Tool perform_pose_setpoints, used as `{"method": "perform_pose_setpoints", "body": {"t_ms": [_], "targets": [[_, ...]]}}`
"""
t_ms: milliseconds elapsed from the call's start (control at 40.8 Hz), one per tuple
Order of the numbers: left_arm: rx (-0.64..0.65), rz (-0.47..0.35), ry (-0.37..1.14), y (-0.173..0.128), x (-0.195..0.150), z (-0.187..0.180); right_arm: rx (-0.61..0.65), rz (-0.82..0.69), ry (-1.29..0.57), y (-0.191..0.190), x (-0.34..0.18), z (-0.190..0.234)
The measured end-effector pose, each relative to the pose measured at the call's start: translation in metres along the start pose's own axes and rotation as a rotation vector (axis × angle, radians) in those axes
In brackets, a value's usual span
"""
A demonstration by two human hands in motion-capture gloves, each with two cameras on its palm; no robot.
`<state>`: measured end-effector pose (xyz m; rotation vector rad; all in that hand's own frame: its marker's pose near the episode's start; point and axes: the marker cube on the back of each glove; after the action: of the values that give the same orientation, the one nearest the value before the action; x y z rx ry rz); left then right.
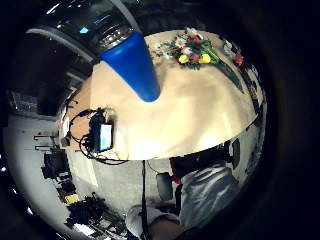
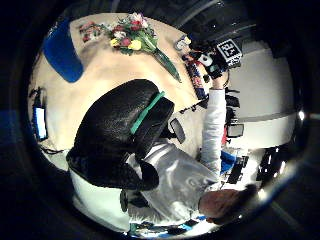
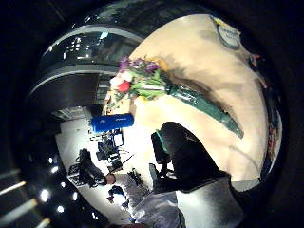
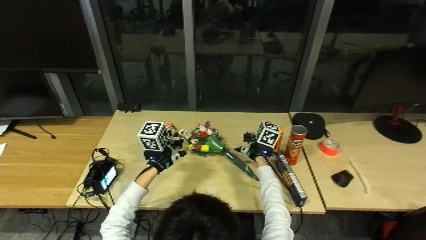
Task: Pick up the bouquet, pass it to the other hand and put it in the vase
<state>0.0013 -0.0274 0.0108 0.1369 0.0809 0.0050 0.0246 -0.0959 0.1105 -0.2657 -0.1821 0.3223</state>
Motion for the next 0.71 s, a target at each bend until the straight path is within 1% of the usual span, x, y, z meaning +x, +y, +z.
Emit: {"method": "perform_pose_setpoints", "body": {"t_ms": [25, 74, 172, 270, 319, 392, 515, 637, 711], "targets": [[-0.002, -0.002, 0.002, -0.001, -0.001, 0.000, 0.038, -0.048, -0.028, -0.005, 0.000, 0.007], [-0.003, -0.006, 0.005, -0.002, -0.002, 0.001, 0.062, -0.079, -0.053, -0.012, 0.002, 0.022], [-0.002, -0.011, 0.014, -0.001, -0.004, 0.001, 0.065, -0.042, -0.047, -0.025, 0.011, 0.050], [-0.015, -0.016, 0.014, 0.001, -0.007, 0.002, 0.032, -0.062, -0.052, -0.029, 0.015, 0.077], [-0.021, -0.021, 0.019, 0.001, -0.009, 0.003, 0.020, -0.044, -0.042, -0.031, 0.018, 0.090], [-0.032, -0.031, 0.034, 0.001, -0.014, 0.003, 0.029, -0.017, 0.004, -0.035, 0.022, 0.105], [-0.040, -0.037, 0.050, 0.004, -0.018, 0.001, 0.041, -0.030, 0.130, -0.026, 0.017, 0.123], [-0.042, -0.036, 0.046, 0.007, -0.017, 0.000, 0.145, 0.009, 0.213, -0.022, 0.007, 0.127], [-0.050, -0.033, 0.046, 0.008, -0.014, 0.001, 0.126, 0.053, 0.244, -0.016, 0.003, 0.129]]}}
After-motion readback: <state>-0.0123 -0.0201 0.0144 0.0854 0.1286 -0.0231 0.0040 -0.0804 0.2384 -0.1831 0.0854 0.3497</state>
